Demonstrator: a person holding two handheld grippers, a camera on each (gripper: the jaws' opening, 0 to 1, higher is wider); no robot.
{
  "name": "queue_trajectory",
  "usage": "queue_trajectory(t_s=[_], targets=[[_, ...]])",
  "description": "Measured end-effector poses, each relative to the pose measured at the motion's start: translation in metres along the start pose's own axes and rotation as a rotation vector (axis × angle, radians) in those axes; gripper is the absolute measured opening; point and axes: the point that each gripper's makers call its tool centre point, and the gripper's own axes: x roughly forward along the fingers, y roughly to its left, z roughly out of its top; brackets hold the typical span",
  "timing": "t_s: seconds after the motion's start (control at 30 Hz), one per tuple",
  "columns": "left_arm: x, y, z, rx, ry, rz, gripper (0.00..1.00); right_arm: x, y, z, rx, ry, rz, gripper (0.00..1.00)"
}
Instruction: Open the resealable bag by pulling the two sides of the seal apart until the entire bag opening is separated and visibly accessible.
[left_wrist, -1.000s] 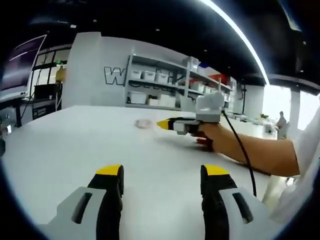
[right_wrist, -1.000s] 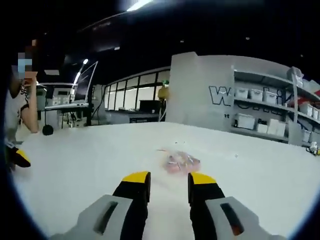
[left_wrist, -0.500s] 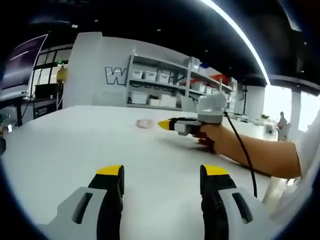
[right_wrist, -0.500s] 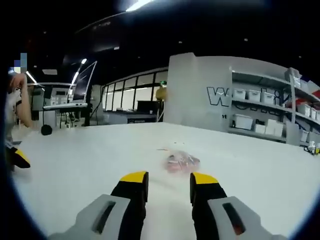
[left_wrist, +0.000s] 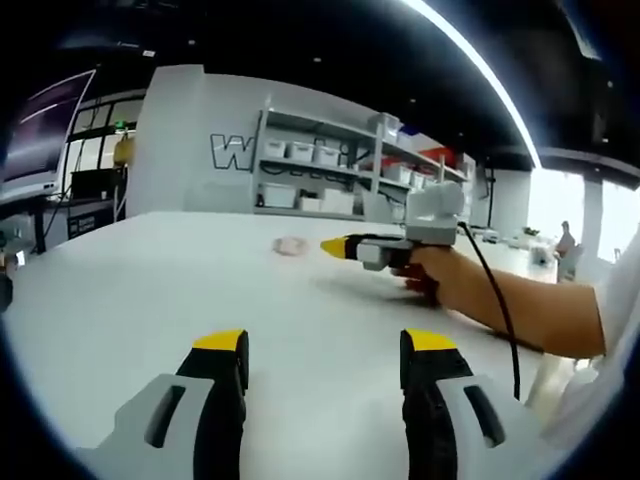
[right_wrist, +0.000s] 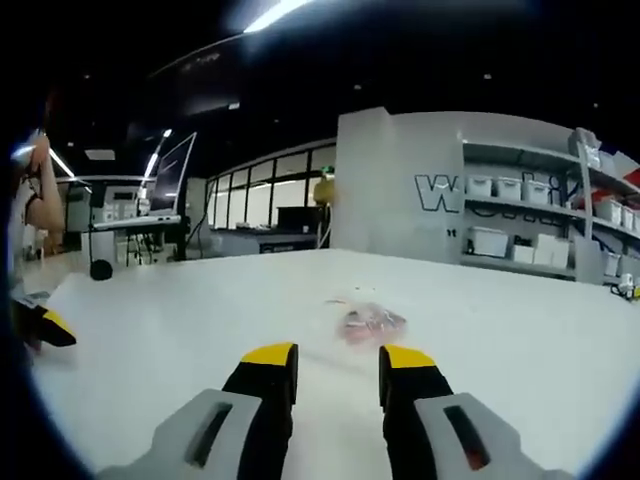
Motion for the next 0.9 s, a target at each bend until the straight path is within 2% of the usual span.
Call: queue_trajectory(t_s=[0.2,0.9], targets=[[0.000,0.000,-0.001,0.001,0.000,0.002,0.61,-0.005,0.003,0.000,-0.009,-0.003,0.007,0.30],[-0.001,0.000,-0.003,0.003,0.005,0.001,0.62,-0.032,0.015,0.005,0.049,-0.035,0.022,0.29]])
